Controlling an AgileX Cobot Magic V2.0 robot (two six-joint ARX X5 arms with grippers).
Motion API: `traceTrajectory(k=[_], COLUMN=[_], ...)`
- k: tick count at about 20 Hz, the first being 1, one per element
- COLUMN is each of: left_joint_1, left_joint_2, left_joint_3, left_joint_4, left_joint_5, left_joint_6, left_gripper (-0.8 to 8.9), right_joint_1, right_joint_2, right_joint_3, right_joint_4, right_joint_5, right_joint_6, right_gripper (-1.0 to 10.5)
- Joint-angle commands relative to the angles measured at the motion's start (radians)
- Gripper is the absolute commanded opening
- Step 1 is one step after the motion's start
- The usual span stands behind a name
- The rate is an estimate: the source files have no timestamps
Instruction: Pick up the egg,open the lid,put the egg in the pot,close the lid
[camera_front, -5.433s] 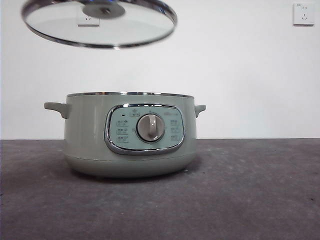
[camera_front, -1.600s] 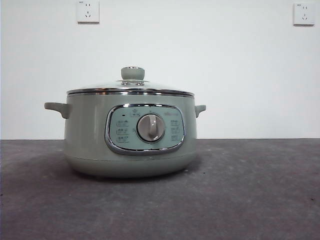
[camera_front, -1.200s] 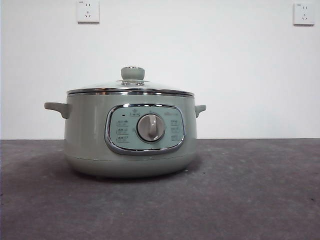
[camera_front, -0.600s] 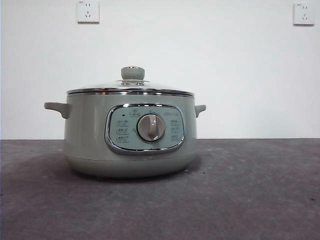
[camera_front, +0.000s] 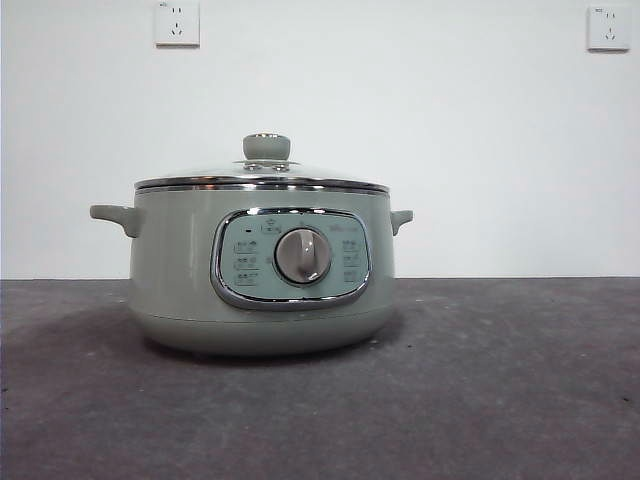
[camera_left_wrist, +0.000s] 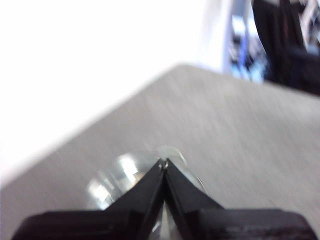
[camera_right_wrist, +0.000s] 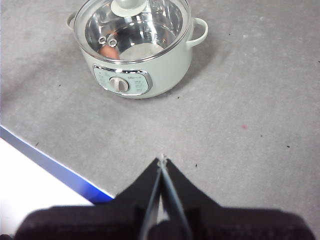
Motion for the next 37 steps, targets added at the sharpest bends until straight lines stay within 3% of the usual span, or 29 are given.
traceTrajectory(k=[1, 4, 8, 16, 19, 22, 26, 37], left_joint_1=[0.113, 0.257, 0.358, 0.380, 0.380, 0.380, 0.380, 0.380], left_joint_2=[-0.064, -0.196, -0.418, -0.717, -0.811, -0.911, -1.027, -1.020], left_joint_3=[-0.034, -0.192, -0.549, -1.200, -1.357, -1.461, -1.554, -1.571], left_joint_4=[0.063, 0.162, 0.348, 0.623, 0.678, 0.676, 0.671, 0.634], left_joint_5=[0.040, 0.036, 0.002, -0.002, -0.064, -0.129, -0.133, -0.122], left_joint_6=[0.034, 0.037, 0.053, -0.033, -0.086, -0.111, -0.150, -0.160], left_gripper=[-0.04, -0.04, -0.04, -0.04, -0.04, -0.04, -0.04, -0.04], right_joint_1=[0.000, 0.000, 0.000, 0.000, 0.000, 0.000, 0.000, 0.000], right_joint_2=[-0.001, 0.000, 0.000, 0.000, 0.000, 0.000, 0.000, 0.000], right_joint_3=[-0.008, -0.008, -0.008, -0.008, -0.008, -0.008, -0.008, -0.008], right_joint_4=[-0.010, -0.010, -0.010, -0.010, -0.010, -0.010, -0.010, -0.010], right_joint_5=[0.001, 0.001, 0.001, 0.001, 0.001, 0.001, 0.001, 0.001], right_joint_6=[0.011, 0.011, 0.011, 0.011, 0.011, 0.011, 0.011, 0.011], right_gripper=[0.0, 0.0, 0.0, 0.0, 0.0, 0.0, 0.0, 0.0])
